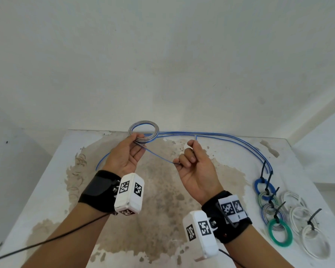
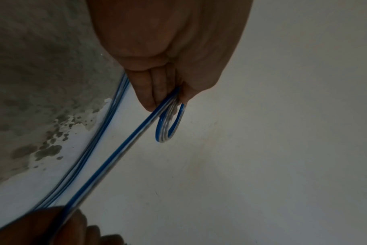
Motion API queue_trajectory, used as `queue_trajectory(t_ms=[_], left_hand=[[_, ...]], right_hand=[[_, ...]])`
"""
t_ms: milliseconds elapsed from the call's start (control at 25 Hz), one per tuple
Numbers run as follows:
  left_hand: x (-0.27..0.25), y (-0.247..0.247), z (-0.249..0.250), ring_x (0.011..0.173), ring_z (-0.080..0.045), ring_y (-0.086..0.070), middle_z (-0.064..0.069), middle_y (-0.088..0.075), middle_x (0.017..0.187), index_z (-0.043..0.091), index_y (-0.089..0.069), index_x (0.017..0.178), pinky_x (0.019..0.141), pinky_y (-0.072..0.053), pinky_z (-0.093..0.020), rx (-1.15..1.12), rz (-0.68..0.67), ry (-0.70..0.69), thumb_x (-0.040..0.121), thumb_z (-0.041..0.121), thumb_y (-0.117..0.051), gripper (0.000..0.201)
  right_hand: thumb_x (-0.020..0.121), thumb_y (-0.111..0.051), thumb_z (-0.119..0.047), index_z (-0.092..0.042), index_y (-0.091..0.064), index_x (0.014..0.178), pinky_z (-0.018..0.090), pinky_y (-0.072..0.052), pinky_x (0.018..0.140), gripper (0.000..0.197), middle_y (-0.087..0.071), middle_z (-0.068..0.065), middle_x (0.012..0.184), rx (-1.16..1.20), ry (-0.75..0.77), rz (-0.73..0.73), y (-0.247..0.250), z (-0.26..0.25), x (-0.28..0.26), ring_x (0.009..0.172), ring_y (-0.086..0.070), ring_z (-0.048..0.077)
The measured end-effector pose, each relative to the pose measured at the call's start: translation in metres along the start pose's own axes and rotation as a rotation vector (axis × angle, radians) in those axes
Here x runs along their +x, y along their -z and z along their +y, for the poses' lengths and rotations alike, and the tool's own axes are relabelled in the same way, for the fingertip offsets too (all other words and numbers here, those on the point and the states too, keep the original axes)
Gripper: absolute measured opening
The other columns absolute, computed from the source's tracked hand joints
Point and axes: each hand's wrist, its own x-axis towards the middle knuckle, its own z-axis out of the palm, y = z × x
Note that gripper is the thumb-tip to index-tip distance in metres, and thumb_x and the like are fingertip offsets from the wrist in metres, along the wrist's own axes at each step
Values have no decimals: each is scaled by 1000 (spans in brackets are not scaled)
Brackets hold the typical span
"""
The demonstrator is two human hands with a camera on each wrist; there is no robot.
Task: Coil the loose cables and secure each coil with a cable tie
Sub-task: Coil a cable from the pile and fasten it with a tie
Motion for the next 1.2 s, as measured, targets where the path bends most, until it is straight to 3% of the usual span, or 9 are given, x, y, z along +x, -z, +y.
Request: queue_trajectory(t_ms=[280, 560, 760, 880, 1040, 1200], left_hand=[[10, -1, 4, 61, -2, -70, 7, -74, 69, 16, -65, 89, 59, -57, -18, 47, 42, -13, 101, 20, -56, 15], [6, 0, 9, 64, -2, -71, 6, -74, 68, 14, -66, 84, 74, -55, -21, 32, 29, -25, 101, 17, -56, 20], [-9, 5, 4, 77, -3, -73, 6, -77, 83, 15, -69, 96, 76, -58, -21, 198, -122, -63, 101, 19, -56, 14], [-24, 9, 1, 82, -5, -73, 3, -77, 93, 15, -71, 104, 71, -58, -19, 421, -269, -50, 96, 24, -61, 16], [-37, 8, 4, 87, -9, -74, -3, -78, 99, 16, -73, 107, 77, -59, -22, 647, -399, -7, 78, 35, -70, 35], [-45, 1, 10, 87, -7, -73, -2, -78, 97, 18, -74, 106, 75, -58, -20, 808, -431, -33, 91, 28, -68, 20]], right_hand=[[106, -43, -23, -14, -57, 90, 27, -50, 65, 23, -27, -5, 57, -6, 78, -3, 2, 3, -13, 47, -29, 10], [108, -41, -23, -14, -57, 91, 29, -49, 66, 24, -28, -5, 59, -20, 108, 41, 9, -4, -14, 47, -30, 10], [106, -38, -20, -10, -63, 109, 27, -41, 59, 27, -35, -5, 63, -67, 56, 129, 12, -38, 9, 50, -32, 10], [108, -39, -15, -10, -58, 115, 26, -44, 55, 20, -51, -2, 73, -252, 76, 142, 10, -59, 24, 53, -41, 10], [107, -46, -11, -12, -50, 112, 27, -54, 62, 6, -73, 5, 98, -507, 94, 28, -1, -67, 31, 64, -61, 13], [106, -52, -18, -13, -54, 113, 32, -60, 80, 9, -76, 4, 114, -728, 86, -113, -17, -62, 27, 91, -74, 20]])
